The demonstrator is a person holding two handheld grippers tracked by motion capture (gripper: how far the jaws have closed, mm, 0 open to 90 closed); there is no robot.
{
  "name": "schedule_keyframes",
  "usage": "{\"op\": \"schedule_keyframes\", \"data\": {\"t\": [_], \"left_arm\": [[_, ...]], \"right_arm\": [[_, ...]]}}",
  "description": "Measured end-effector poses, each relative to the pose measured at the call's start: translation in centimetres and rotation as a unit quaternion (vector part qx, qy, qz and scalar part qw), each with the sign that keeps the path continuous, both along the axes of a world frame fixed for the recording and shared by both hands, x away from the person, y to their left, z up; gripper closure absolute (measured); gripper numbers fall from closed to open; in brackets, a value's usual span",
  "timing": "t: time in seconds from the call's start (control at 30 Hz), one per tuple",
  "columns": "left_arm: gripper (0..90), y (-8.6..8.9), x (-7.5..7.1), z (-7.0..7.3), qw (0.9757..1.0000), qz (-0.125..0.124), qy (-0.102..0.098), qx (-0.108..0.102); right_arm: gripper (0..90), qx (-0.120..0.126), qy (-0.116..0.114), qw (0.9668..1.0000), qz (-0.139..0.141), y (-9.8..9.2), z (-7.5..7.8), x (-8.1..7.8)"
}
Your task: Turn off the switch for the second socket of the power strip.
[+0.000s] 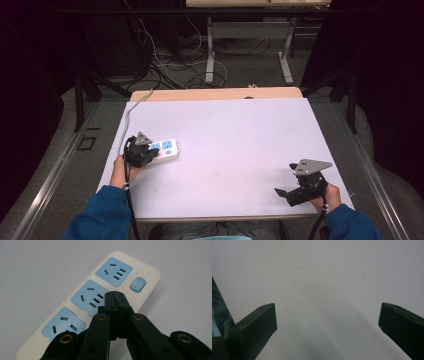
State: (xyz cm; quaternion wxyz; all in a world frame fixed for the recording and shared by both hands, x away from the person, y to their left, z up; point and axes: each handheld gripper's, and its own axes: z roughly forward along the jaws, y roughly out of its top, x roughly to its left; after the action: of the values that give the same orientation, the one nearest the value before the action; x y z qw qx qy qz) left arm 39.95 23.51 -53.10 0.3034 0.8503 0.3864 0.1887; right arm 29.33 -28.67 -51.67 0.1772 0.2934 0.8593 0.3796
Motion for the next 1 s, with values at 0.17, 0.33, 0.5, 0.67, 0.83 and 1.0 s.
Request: {"op": "schedule_keyframes", "data": {"t": [0.17, 0.33, 0.5, 0.67, 0.83, 1.0], "left_arm": [[90.0, 0.0, -0.01, 0.01, 1.0, 0.0, -0.001, 0.001], [90.0, 0.08, -0.01, 0.04, 1.0, 0.002, 0.005, -0.004], [90.0, 0.02, -0.03, -0.01, 1.0, 0.002, 0.0, -0.003], [90.0, 0.05, 0.0, -0.01, 1.0, 0.003, 0.0, -0.005], [90.0, 0.13, 0.0, -0.01, 0.9999, 0.005, 0.004, -0.01], [90.0, 0.25, 0.06, -0.08, 0.9999, 0.005, 0.001, -0.016]], "right_arm": [[1.1, 0.0, 0.003, 1.0, -0.001, 0.03, -0.01, 0.0], [1.1, 0.0, -0.001, 1.0, 0.001, -0.01, -0.01, 0.03], [1.1, 0.0, 0.0, 1.0, -0.001, 0.04, -0.01, -0.01], [1.1, 0.0, 0.0, 1.0, -0.002, 0.05, -0.02, 0.0], [1.1, 0.0, -0.003, 1.0, -0.001, 0.04, -0.05, 0.05], [1.1, 0.001, -0.003, 1.0, 0.001, 0.04, -0.08, 0.09]]}}
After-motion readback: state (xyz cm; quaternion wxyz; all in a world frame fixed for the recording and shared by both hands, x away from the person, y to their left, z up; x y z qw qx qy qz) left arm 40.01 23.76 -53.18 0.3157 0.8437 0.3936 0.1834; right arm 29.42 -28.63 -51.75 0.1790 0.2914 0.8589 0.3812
